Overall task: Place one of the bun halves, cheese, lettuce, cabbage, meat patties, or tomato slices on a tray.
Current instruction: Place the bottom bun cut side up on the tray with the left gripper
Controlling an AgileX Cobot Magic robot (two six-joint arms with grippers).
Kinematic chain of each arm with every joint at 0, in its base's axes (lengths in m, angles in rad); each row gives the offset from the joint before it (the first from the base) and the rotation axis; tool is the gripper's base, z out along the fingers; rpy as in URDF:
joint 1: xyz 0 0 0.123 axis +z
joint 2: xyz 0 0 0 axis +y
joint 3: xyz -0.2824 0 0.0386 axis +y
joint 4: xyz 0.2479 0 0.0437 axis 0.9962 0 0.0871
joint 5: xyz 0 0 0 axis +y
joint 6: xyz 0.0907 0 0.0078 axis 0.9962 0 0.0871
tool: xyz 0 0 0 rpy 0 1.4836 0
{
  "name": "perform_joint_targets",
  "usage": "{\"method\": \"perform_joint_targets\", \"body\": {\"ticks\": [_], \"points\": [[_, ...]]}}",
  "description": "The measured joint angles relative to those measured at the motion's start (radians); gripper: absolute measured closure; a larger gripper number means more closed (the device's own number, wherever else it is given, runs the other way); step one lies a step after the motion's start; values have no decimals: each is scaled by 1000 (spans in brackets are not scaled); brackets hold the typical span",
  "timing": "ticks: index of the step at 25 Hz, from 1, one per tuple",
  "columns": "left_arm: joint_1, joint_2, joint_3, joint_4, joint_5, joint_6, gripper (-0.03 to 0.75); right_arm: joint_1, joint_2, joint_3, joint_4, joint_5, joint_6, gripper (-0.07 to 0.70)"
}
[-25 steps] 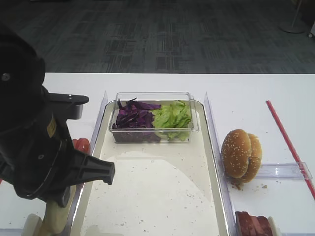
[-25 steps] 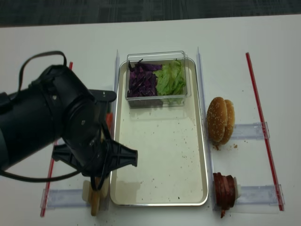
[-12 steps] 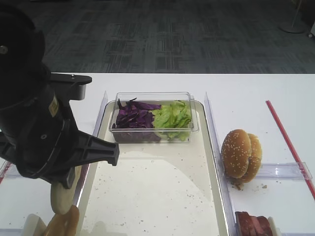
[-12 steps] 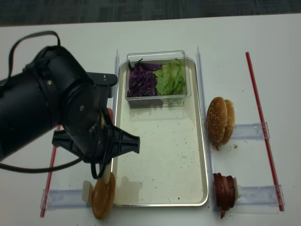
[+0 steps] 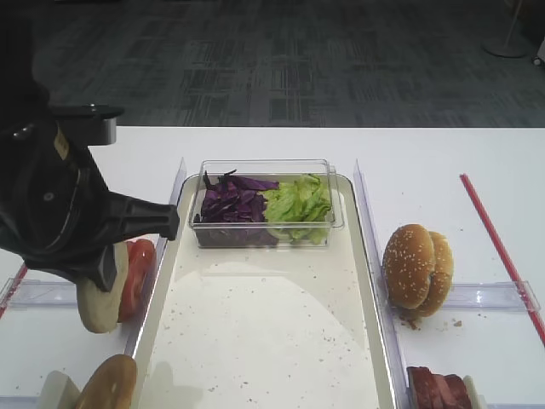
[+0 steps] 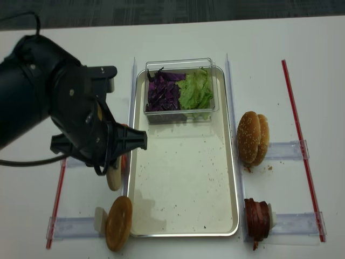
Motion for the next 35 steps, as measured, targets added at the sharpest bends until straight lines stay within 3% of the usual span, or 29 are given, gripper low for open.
{"method": "perform_joint_targets", "body": {"ticks": [11, 18, 27, 35], "points": [[29, 0, 0, -83, -79, 101, 689, 0, 0, 0, 0, 0, 0, 204], [29, 0, 0, -393, -170, 363, 689, 0, 0, 0, 0, 0, 0, 204], [29, 0, 0, -747, -204, 673, 689, 0, 0, 0, 0, 0, 0, 204], [29, 69, 0, -859, -209, 769, 689, 0, 0, 0, 0, 0, 0, 204]]}}
